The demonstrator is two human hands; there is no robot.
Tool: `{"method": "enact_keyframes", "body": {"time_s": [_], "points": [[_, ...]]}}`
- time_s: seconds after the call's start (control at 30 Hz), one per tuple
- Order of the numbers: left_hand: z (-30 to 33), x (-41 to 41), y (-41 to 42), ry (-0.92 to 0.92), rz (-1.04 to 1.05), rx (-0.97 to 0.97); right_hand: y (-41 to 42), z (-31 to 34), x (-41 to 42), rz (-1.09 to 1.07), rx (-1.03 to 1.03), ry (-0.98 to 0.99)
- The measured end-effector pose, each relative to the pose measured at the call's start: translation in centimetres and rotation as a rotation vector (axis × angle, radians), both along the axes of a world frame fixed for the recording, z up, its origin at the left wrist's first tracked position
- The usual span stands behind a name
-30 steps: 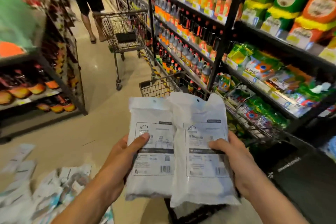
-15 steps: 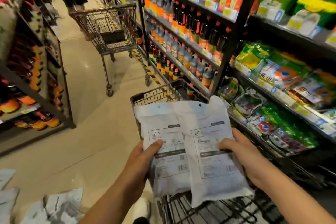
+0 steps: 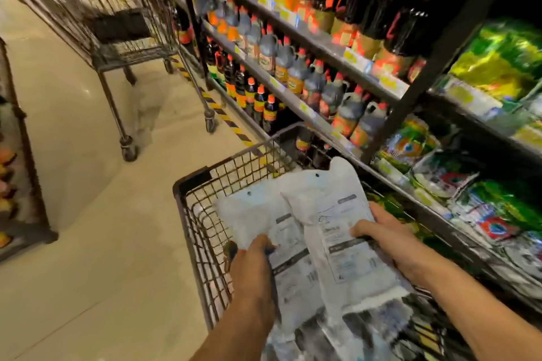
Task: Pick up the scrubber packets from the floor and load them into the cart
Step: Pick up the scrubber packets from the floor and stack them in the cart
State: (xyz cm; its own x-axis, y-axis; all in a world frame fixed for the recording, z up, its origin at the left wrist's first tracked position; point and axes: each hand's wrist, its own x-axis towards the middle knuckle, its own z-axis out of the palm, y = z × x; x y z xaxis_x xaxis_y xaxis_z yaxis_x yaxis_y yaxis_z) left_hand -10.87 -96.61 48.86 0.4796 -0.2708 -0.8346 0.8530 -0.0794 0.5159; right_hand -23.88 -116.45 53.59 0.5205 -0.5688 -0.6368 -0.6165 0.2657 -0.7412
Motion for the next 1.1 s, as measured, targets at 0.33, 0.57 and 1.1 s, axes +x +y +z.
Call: {"method": "enact_keyframes", "body": {"time_s": [0.33, 0.57, 1.1], "points": [[-11.4, 6.7, -4.5, -0.022, 0.15, 0.319, -2.9, -14.0, 6.4, 0.031, -0.002, 0.054], [-19.0, 9.3, -5.5, -0.117, 0.135, 0.451, -3.2, -18.5, 10.9, 0.092, -0.015, 0.089], [-17.6, 11.0, -3.7, -0.282, 0.016, 0.713, -1.3, -19.3, 14.9, 0.228, -0.051, 0.161]]}}
